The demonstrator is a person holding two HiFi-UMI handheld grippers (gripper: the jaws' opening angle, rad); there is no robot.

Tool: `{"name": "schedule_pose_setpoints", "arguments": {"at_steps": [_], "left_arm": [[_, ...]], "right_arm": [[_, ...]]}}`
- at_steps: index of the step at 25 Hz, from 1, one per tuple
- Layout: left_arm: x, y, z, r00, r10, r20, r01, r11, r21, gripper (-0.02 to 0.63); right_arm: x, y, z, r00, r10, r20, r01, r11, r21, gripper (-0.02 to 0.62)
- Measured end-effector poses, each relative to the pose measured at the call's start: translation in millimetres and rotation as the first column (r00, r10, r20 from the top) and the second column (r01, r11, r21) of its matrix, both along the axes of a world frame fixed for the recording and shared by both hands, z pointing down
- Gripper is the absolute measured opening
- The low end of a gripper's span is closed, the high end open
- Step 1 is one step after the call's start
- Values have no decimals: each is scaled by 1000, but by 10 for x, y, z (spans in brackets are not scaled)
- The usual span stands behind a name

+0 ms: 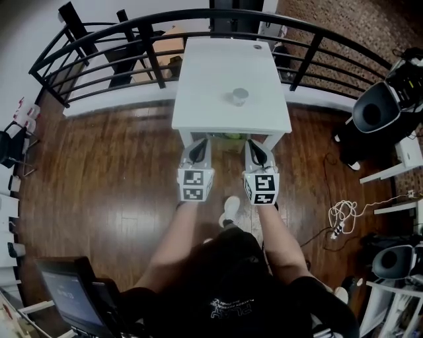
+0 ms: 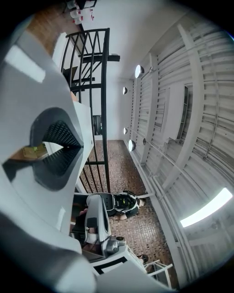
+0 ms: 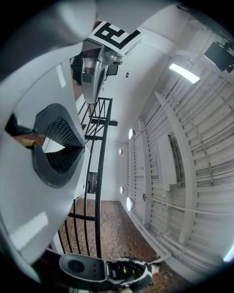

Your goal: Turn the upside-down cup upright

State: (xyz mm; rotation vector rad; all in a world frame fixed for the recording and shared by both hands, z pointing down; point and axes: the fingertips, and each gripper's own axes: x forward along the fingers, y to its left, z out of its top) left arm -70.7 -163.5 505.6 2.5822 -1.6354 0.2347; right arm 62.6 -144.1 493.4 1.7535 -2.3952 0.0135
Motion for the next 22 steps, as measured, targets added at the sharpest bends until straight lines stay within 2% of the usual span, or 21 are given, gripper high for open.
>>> {"name": "schedule_pose_setpoints", "arguments": {"at_steps": [7, 16, 22], "left_arm": [[-34, 496, 96, 1000, 17, -14, -17, 1000, -18, -3], [-36, 825, -5, 1000, 5, -13, -5, 1000, -9, -3], [170, 1066, -21, 1000, 0, -3, 0, 1000, -8, -3]], "right_arm": [[-12, 528, 60, 1000, 28, -5, -28, 999, -17, 14], [32, 843, -58, 999, 32, 1, -32, 999, -2, 14], [190, 1071, -63, 1000, 19, 8, -19, 1000, -5, 14]]}}
